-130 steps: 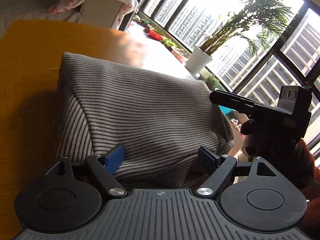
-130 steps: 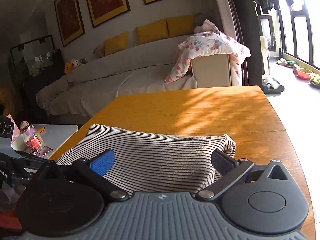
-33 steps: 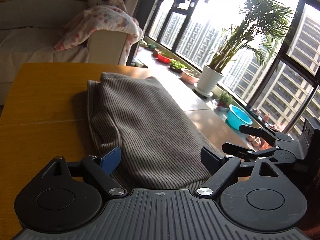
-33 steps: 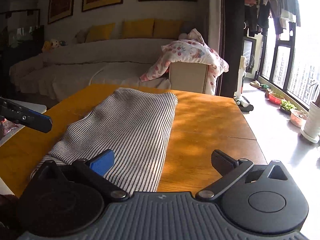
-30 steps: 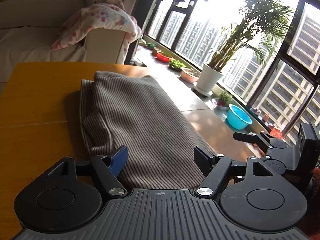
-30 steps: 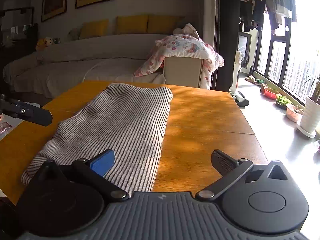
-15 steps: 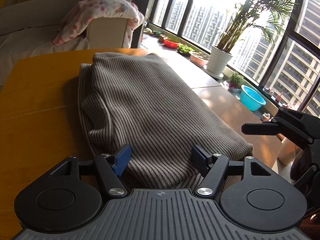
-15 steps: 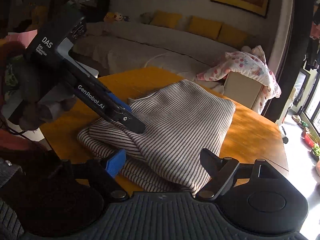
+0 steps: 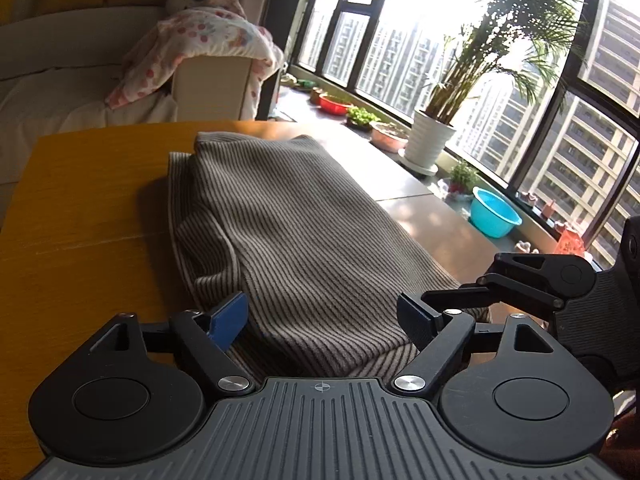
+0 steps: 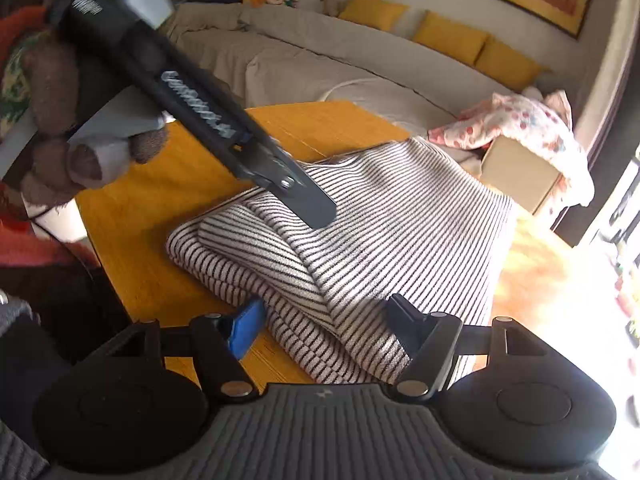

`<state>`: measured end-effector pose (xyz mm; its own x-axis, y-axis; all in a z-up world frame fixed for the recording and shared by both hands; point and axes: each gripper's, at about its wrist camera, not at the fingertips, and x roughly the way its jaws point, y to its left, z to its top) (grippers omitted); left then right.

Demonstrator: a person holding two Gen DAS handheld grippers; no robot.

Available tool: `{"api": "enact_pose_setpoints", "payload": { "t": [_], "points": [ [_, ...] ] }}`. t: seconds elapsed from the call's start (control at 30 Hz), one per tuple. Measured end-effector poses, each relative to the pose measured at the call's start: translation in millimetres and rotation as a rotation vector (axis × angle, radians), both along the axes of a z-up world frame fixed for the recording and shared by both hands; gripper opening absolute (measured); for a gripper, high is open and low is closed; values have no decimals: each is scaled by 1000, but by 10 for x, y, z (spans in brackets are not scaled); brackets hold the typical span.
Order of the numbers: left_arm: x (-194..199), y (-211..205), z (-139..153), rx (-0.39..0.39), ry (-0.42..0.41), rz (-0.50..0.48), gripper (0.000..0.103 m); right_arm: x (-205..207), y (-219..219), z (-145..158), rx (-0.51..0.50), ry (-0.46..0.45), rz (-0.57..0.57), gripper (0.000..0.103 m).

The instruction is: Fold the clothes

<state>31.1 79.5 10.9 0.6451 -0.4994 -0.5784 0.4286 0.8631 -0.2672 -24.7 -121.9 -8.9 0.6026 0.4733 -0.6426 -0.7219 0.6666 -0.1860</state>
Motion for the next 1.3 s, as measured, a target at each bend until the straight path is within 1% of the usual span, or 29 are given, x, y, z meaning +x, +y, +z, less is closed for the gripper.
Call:
{"api": "enact_pose_setpoints", "payload": {
  "t": [0.1,0.17,0.27,0.37,0.5,0.6,0.67,0.73,0.8,0.9,0.97,1.07,1.2,1.27,1.3],
  "points": [
    [-153,169,98,5,-36,-36,94,188,-139,82,109,115,-59,69],
    [-252,223,122,23,-42,-61,95,238,-185,82,141,143,-74,69],
    [-389,211,101,71,-51,-109,95,231,-185,45,142,135,-78,70],
    [-495,97,38,142,-64,-181,95,204,-198,31,146,138,-85,71],
    [-589,-110,-74,266,-100,-243,95,212,-231,56,167,163,-93,71],
    [-556,-260,-190,359,-143,-225,95,203,-242,78,162,162,-89,71],
    [-464,-302,-214,387,-155,-155,95,191,-237,91,150,152,-82,71],
    [-338,-271,-177,350,-129,-101,95,98,-196,89,99,79,-45,75],
    [-205,-184,-99,252,-84,-56,96,6,-156,87,48,6,-9,82],
    [-127,-126,-43,184,-54,-30,96,-132,-96,84,-29,-102,45,84],
    [-114,-123,-21,168,-45,-25,96,-116,-61,27,-66,-133,31,84],
    [-114,-118,-9,164,-39,-22,96,-67,-36,-83,-102,-166,10,84],
    [-103,-116,-4,141,-23,-19,95,-44,3,-152,-121,-225,14,84],
    [-70,-98,-3,120,-10,-17,96,-49,38,-177,-141,-276,21,84],
    [-60,-90,-3,110,-5,-15,96,-54,60,-198,-160,-302,26,79]
  ]
}}
